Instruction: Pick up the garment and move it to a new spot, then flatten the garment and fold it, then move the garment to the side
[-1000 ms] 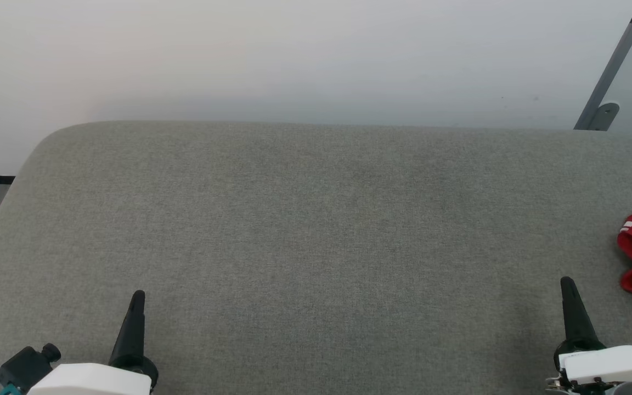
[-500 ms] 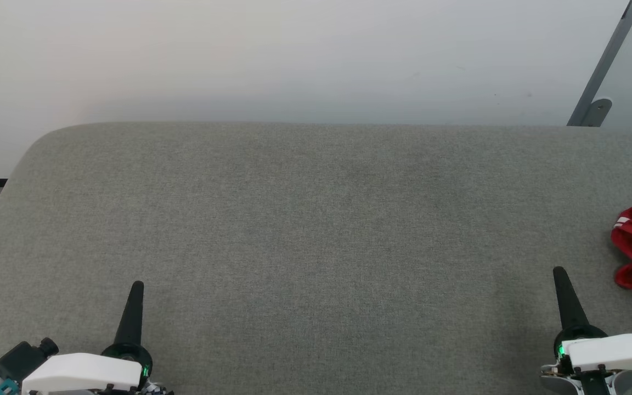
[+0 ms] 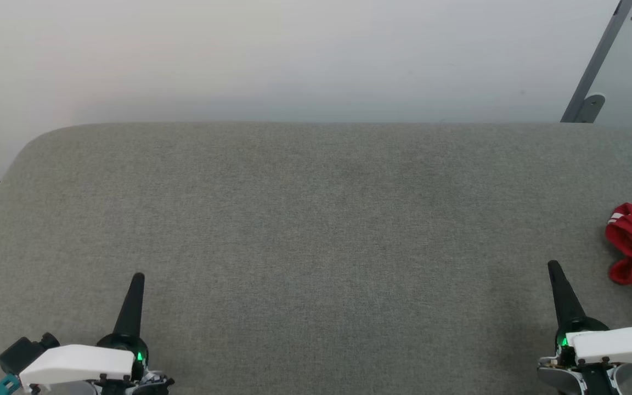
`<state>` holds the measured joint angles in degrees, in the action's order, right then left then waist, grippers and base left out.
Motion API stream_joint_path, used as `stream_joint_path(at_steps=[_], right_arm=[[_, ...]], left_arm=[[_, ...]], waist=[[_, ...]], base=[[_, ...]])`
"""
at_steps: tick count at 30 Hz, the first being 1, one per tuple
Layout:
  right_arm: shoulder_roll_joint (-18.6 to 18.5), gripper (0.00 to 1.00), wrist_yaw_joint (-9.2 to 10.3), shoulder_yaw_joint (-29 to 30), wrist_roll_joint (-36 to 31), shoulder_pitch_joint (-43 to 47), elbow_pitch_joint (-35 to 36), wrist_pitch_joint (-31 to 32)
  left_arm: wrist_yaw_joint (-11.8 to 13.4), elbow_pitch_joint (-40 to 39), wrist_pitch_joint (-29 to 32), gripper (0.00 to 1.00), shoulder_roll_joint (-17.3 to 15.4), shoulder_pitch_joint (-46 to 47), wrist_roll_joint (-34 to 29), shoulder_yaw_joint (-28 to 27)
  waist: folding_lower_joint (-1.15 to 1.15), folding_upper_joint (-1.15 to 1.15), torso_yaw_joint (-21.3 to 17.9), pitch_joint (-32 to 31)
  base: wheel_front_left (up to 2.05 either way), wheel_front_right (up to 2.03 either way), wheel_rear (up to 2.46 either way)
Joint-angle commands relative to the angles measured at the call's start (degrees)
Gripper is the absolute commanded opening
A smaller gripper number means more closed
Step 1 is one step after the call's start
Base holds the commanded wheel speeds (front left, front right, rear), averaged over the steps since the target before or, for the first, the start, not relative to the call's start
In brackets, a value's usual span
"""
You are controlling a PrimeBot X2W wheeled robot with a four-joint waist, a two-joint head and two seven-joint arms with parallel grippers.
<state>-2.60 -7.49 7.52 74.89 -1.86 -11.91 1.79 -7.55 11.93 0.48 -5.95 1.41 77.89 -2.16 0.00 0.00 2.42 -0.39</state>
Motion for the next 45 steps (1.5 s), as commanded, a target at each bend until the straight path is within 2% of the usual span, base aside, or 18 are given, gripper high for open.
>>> stream_joint_path(at_steps=[1,24,45], right_arm=[[-0.3,0.0,-0.01,-0.14,1.54,-1.4,0.02,0.5],[-0.35,0.0,0.0,-0.72,11.34,-3.47,-1.29,3.24],[-0.36,0.0,0.0,-1.06,17.62,-4.59,-2.23,4.9]], left_arm=[[0.08,-0.16,0.37,0.0,-0.08,1.48,1.2,-0.49],[0.11,1.27,3.25,0.0,1.31,3.65,10.23,-2.15],[0.13,2.16,5.26,0.0,2.23,5.08,15.62,-3.34]], waist=[[0.0,0.0,-0.09,0.03],[0.0,0.0,-1.4,0.33],[0.0,0.0,-2.41,0.57]], base=[[0.0,0.0,0.0],[0.0,0.0,0.0],[0.0,0.0,0.0]])
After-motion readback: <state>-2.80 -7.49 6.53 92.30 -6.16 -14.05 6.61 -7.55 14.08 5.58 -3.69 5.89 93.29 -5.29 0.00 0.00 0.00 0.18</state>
